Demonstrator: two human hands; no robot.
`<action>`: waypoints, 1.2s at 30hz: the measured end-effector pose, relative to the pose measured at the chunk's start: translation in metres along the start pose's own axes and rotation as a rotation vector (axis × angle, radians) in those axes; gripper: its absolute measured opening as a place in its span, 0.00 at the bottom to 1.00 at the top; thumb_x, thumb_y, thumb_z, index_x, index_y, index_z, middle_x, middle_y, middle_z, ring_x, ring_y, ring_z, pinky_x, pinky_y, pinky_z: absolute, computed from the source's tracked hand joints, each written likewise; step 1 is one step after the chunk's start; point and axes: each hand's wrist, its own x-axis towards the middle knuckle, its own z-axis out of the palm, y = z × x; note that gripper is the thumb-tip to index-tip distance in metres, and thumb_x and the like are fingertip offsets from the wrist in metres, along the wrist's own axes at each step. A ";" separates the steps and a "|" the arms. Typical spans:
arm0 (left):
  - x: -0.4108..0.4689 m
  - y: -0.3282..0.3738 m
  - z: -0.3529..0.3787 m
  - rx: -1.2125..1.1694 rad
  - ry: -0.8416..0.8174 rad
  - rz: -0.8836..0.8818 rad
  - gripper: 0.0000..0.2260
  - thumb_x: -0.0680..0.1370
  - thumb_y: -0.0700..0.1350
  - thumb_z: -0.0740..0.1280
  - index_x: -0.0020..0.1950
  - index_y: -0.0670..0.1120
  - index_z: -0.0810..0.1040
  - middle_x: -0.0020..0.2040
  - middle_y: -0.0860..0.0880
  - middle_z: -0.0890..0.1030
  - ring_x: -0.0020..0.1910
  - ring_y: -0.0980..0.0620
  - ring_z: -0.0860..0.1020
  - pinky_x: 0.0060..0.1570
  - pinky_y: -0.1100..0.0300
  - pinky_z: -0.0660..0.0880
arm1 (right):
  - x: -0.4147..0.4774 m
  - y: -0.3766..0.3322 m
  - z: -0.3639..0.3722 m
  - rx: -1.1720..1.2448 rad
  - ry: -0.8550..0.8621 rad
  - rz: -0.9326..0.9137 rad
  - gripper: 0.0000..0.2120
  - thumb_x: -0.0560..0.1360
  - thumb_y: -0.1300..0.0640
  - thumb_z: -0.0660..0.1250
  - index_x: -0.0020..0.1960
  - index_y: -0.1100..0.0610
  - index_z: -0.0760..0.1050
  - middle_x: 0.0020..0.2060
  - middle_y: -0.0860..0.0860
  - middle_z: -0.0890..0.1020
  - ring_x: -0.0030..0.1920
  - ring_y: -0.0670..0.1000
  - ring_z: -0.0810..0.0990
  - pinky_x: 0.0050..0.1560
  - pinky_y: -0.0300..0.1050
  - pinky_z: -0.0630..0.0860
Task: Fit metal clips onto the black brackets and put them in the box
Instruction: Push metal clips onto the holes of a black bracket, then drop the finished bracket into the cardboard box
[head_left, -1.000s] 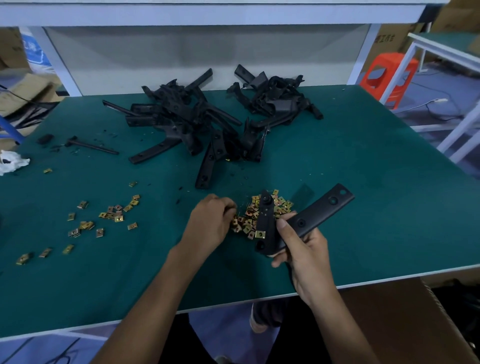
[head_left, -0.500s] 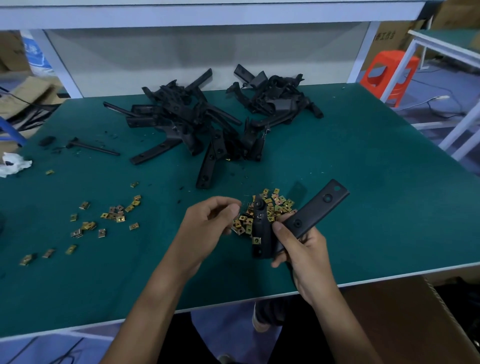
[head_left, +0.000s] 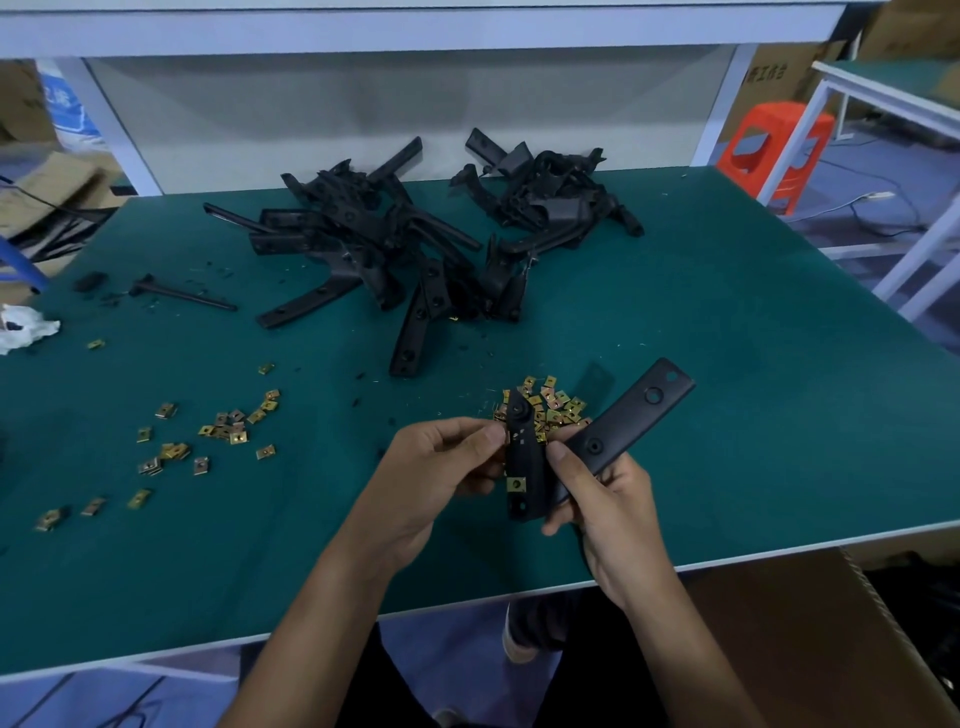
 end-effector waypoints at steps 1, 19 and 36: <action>0.000 0.000 0.000 -0.009 0.003 -0.010 0.08 0.79 0.41 0.69 0.46 0.46 0.88 0.39 0.49 0.83 0.36 0.57 0.78 0.36 0.65 0.77 | 0.000 0.000 0.000 -0.002 -0.001 0.000 0.09 0.73 0.53 0.73 0.50 0.56 0.81 0.36 0.54 0.83 0.31 0.52 0.81 0.23 0.42 0.76; 0.000 0.002 -0.003 0.112 0.015 -0.072 0.09 0.80 0.45 0.70 0.43 0.49 0.87 0.39 0.49 0.85 0.37 0.56 0.81 0.32 0.66 0.75 | 0.000 0.001 0.003 -0.095 -0.016 -0.029 0.02 0.76 0.55 0.73 0.46 0.49 0.82 0.35 0.54 0.83 0.31 0.51 0.82 0.23 0.44 0.77; 0.005 -0.014 0.005 0.237 0.030 0.040 0.08 0.81 0.48 0.68 0.46 0.53 0.87 0.42 0.52 0.86 0.40 0.59 0.82 0.38 0.67 0.76 | 0.002 0.002 0.001 -0.113 -0.025 -0.027 0.02 0.76 0.54 0.72 0.48 0.48 0.83 0.36 0.53 0.84 0.33 0.51 0.83 0.25 0.43 0.78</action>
